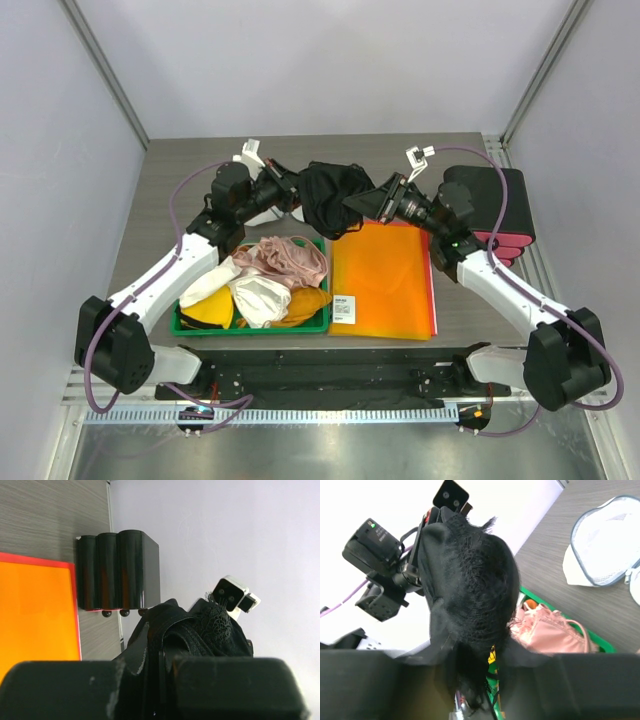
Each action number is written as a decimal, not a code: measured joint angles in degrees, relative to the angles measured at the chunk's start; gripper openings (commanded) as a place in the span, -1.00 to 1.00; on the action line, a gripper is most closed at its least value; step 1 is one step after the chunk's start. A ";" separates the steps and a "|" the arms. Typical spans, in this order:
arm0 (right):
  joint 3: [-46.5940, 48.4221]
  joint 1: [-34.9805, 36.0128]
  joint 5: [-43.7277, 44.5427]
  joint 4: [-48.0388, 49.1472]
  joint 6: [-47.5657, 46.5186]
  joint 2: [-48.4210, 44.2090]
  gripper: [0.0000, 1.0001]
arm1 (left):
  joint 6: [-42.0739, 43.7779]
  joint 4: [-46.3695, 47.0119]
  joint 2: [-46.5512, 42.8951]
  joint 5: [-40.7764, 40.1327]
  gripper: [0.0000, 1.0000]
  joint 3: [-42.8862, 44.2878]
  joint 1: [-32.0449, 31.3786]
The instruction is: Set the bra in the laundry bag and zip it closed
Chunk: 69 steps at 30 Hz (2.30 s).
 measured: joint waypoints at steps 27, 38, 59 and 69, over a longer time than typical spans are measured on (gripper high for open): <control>-1.44 0.00 4.92 -15.13 0.33 -12.35 -0.98 | 33.38 -16.26 -20.28 -6.82 0.99 -6.86 -8.55; -2.14 0.00 3.10 -22.62 -2.62 -16.46 -0.98 | 39.26 -12.33 -17.57 -6.86 0.99 -5.81 -15.10; -1.84 0.00 0.04 -25.49 -4.20 -17.33 -0.98 | 34.60 -13.90 -25.44 -12.50 0.99 -10.43 -15.13; -1.86 0.00 -1.46 -23.45 -2.47 -18.05 -0.98 | 30.88 -4.20 -21.55 -9.70 0.40 -11.91 -15.23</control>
